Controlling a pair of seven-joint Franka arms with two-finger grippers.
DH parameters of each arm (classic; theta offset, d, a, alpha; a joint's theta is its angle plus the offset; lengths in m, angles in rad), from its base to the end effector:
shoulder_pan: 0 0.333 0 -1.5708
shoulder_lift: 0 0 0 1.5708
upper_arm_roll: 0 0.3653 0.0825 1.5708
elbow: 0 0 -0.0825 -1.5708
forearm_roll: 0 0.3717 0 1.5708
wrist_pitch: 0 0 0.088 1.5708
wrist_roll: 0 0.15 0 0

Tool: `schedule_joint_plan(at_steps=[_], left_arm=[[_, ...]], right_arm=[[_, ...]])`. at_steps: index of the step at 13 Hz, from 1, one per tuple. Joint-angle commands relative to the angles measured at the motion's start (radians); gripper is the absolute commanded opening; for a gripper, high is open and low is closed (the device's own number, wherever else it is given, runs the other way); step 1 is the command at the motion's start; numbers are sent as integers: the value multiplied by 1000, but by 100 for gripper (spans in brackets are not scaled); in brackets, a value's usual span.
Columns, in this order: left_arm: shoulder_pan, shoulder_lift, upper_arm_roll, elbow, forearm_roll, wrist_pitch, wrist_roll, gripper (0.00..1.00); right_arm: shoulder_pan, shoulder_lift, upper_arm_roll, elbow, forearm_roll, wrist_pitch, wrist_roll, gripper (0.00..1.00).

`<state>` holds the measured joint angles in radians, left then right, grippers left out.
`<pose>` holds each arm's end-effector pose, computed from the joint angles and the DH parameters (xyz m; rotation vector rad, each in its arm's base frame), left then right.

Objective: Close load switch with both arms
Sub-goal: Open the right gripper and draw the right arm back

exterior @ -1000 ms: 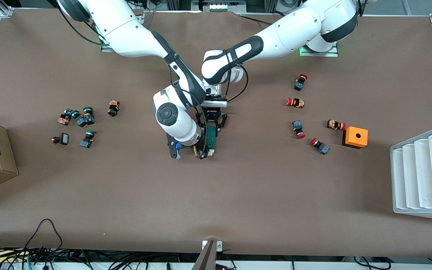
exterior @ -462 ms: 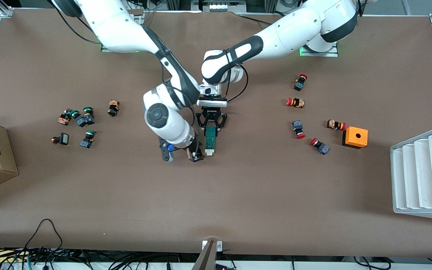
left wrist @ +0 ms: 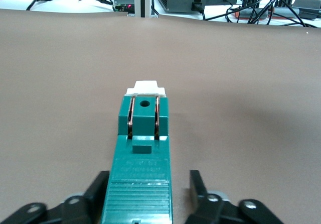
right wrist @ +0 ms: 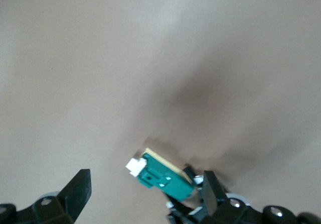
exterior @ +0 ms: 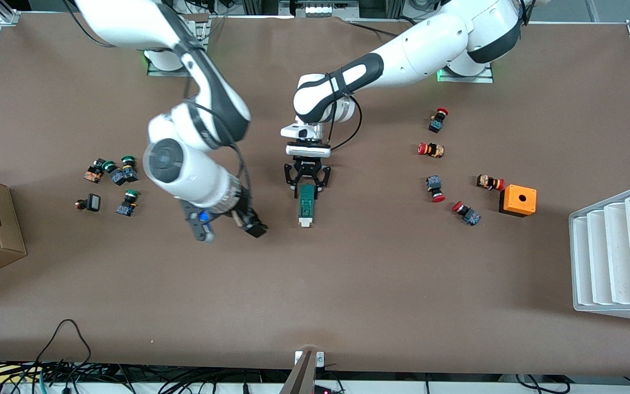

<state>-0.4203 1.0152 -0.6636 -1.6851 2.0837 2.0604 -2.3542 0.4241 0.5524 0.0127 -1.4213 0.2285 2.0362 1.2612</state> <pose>0.4629 -0.5524 0.1089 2.6974 0.0394 1.4495 0.6571 0.3285 0.3890 -2.6400 1.3130 0.1769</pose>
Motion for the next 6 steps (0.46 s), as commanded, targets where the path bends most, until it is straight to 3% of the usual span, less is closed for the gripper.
schedule_joint_plan(at_steps=[1,6], left_arm=[[15,25,-8,28,30,15,-7,100],[38,-9,-51,15,3,17,19,100]], right_arm=[[-88,-168,13,-142,-14,-82,-225,99],[-235,-357,13,-217,-53,-287,-635,99]])
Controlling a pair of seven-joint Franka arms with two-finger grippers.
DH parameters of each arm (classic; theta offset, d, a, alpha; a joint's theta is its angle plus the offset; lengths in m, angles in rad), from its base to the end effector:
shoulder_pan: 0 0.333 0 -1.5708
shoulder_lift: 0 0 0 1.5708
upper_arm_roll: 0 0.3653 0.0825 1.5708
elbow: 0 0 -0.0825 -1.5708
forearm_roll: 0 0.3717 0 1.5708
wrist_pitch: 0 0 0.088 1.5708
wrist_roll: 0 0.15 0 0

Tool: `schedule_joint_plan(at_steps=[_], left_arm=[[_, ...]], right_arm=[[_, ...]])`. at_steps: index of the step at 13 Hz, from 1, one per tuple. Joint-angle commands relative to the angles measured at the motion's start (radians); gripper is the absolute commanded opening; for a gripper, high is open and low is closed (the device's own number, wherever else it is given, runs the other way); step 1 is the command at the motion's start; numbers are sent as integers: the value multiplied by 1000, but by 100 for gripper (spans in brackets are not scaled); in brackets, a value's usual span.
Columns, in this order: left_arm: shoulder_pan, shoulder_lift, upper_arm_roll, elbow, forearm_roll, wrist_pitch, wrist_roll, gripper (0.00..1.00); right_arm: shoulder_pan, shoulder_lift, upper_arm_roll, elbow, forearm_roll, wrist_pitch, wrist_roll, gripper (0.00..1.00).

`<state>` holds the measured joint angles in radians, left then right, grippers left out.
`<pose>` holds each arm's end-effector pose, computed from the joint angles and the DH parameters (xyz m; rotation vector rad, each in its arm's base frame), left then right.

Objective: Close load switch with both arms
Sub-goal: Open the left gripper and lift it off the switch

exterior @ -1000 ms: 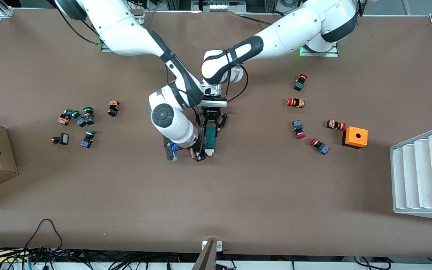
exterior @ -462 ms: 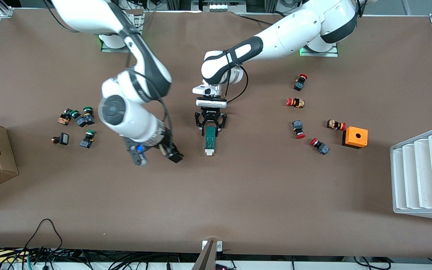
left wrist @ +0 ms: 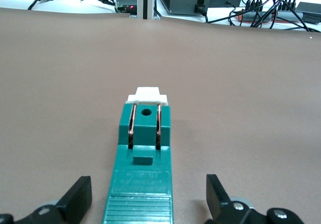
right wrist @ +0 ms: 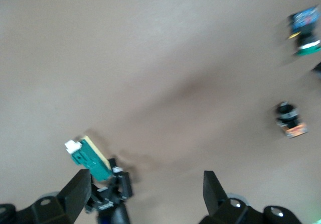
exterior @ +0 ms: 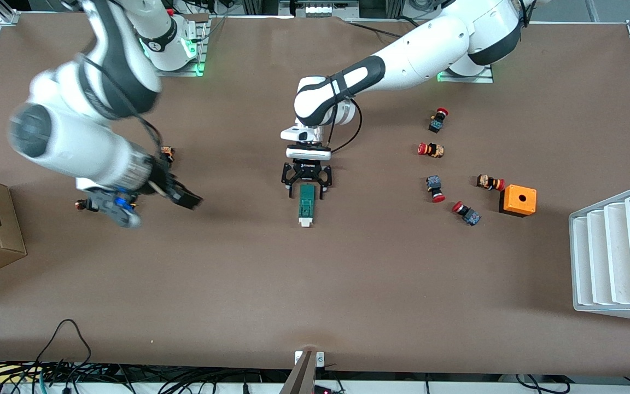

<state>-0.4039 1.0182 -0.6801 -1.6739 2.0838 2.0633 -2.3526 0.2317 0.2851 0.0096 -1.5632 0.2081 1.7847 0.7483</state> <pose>0.4694 -0.5531 0.1150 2.6894 0.0672 1.4401 0.6163 0.1782 0.4853 -2.8676 0.8217 0.2290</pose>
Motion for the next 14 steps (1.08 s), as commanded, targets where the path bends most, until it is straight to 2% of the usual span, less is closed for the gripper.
schedule_joint_plan(at_steps=[1,4,7,9,11,14], left_arm=[[25,-23,-51,2,-34,12,39,100],[49,-96,-91,-24,-148,12,131,100],[86,-151,-125,-58,-215,14,206,100],[118,-185,-154,-64,-281,14,295,100],[143,-239,-185,-53,-442,14,419,100],[158,-373,-182,-32,-767,15,692,100]], right_arm=[[-70,-131,16,-101,-51,-54,-204,99],[-152,-228,16,-155,-110,-94,-470,99],[-189,-274,15,-156,-165,-140,-636,99],[-196,-306,-26,-161,-171,-151,-743,99],[-196,-333,-71,-167,-170,-168,-843,99],[-196,-320,-76,-137,-173,-176,-848,99]])
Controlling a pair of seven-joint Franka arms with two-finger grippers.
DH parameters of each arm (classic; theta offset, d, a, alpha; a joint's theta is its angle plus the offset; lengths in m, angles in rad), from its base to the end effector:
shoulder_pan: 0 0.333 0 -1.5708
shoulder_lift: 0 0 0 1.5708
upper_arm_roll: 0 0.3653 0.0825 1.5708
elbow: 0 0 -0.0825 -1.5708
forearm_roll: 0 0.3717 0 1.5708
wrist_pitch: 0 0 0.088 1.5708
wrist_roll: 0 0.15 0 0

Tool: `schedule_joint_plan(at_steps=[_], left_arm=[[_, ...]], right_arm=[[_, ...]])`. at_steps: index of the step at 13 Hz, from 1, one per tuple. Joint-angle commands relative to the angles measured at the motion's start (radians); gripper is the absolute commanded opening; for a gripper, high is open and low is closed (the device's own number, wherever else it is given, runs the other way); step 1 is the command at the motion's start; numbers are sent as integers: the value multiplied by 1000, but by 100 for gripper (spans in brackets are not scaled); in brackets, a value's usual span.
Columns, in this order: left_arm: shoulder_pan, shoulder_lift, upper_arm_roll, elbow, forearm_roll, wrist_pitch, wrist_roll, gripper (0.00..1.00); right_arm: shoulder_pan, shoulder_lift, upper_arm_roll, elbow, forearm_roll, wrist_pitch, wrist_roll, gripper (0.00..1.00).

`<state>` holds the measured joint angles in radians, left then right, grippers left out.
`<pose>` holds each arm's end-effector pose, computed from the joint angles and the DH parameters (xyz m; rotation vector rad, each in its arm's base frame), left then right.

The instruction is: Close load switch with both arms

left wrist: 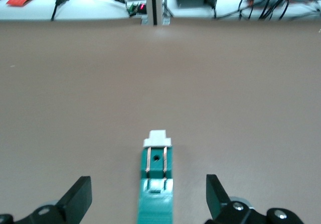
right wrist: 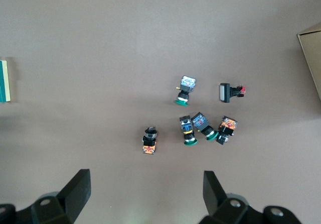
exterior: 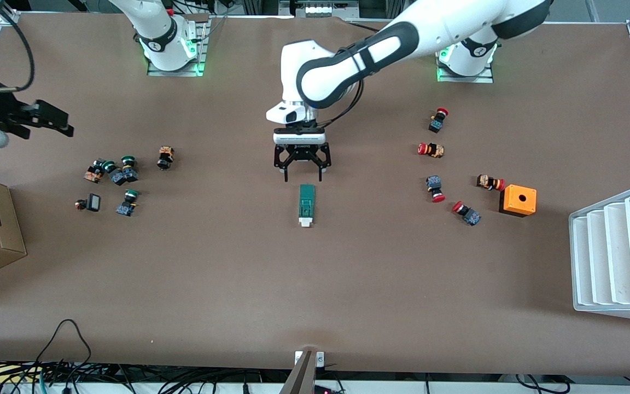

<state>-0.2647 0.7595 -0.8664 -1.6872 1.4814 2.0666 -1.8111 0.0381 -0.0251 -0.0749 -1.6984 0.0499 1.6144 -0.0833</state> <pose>0.4692 -0.5471 0.2895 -2.9095 -0.0298 -1.0649 0.5304 -0.0127 0.5895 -3.0846 -0.0662 0.0861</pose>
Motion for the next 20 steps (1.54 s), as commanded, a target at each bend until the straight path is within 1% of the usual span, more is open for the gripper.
schedule_joint_plan(at_steps=[1,3,5,6,8,10,11,12,14,15,16,18,20], left_arm=[[22,-147,7,3,-253,12,230,100],[24,-198,21,53,-428,6,367,100],[25,-238,49,84,-548,-25,494,100],[25,-264,88,146,-676,-66,613,100],[24,-281,147,248,-829,-135,784,100],[18,-282,231,364,-976,-219,960,100],[15,-282,280,417,-1051,-256,1046,100],[12,-284,340,463,-1128,-291,1123,100],[7,-284,481,533,-1284,-368,1315,100],[-5,-285,566,566,-1361,-411,1408,100],[-22,-289,672,589,-1439,-445,1481,100],[-37,-315,821,586,-1558,-485,1568,100],[-41,-330,929,580,-1615,-569,1654,100]], right_arm=[[-1,-1,11,22,-15,-7,-7,99],[-1,31,12,58,-16,-8,-9,99],[2,40,14,62,-33,-2,-9,99],[17,45,18,62,-71,-8,-7,99],[19,47,18,75,-68,-4,-15,99],[17,48,18,101,-65,-1,-7,99],[23,50,20,105,-88,-7,-6,99],[26,50,20,106,-93,-7,-12,99],[26,50,21,114,-90,-5,-15,99],[35,50,21,115,-94,-5,-16,99],[42,50,21,115,-94,-7,-10,99],[43,50,21,115,-100,-5,-10,99],[43,51,20,114,-117,-7,-9,99]])
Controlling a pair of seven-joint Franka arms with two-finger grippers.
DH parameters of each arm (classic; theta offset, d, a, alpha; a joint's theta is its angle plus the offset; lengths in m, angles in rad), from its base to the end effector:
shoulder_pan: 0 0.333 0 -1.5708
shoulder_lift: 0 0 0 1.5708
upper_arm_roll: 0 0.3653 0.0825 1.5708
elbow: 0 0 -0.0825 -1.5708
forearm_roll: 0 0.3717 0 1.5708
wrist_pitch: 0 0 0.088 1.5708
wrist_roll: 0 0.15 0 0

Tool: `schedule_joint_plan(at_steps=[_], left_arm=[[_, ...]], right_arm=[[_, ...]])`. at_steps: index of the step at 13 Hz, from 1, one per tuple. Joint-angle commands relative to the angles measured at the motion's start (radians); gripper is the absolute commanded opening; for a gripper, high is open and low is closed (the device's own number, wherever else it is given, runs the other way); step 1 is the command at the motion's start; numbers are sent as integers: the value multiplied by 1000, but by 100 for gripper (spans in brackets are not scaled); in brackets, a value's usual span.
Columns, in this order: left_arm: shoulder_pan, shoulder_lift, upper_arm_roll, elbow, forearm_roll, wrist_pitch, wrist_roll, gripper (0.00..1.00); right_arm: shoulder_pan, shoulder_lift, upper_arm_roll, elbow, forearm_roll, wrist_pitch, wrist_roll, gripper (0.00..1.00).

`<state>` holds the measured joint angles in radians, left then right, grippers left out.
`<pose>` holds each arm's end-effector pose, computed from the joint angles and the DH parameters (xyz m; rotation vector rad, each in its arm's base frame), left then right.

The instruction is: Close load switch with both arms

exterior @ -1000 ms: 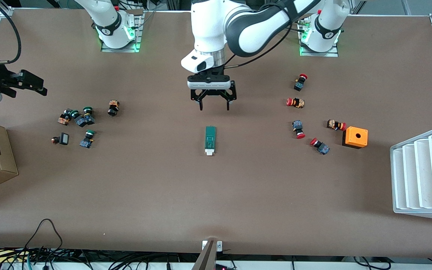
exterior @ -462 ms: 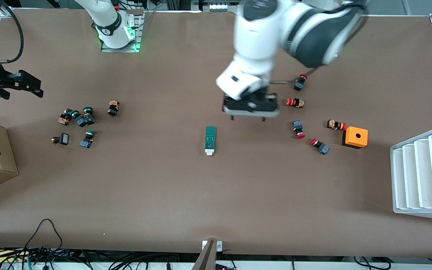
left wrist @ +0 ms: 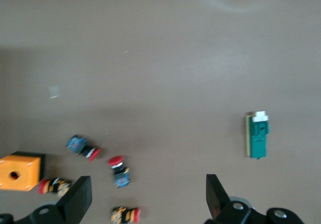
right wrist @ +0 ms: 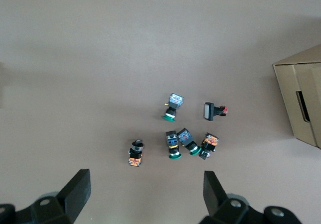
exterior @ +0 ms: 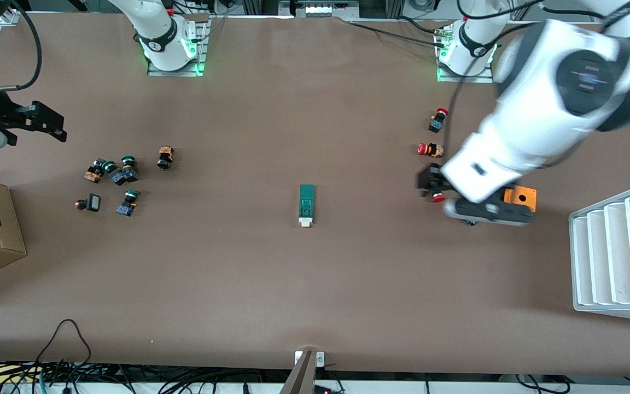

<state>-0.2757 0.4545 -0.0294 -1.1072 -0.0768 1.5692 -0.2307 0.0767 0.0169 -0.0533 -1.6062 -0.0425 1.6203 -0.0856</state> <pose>0.6605 -0.2148 0.5622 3.0510 -0.1096 -0.0248 0.5517 0.0070 0.6097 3.0936 0.1721 -0.0064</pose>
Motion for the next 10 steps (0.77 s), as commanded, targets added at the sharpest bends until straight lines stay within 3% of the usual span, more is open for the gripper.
schedule_joint_plan(at_steps=[1,6,7,10], left_arm=[[-19,-33,126,-3,-72,-107,91,100],[78,-71,131,-20,-69,-242,96,100],[85,-98,132,-58,-61,-244,106,100],[75,-158,210,-140,-58,-230,212,100]], right_arm=[[5,9,-2,22,-23,-13,-6,99],[41,15,0,23,-26,-10,-5,99],[41,15,0,23,-25,-8,-5,99],[41,15,0,22,-25,-8,-5,99]])
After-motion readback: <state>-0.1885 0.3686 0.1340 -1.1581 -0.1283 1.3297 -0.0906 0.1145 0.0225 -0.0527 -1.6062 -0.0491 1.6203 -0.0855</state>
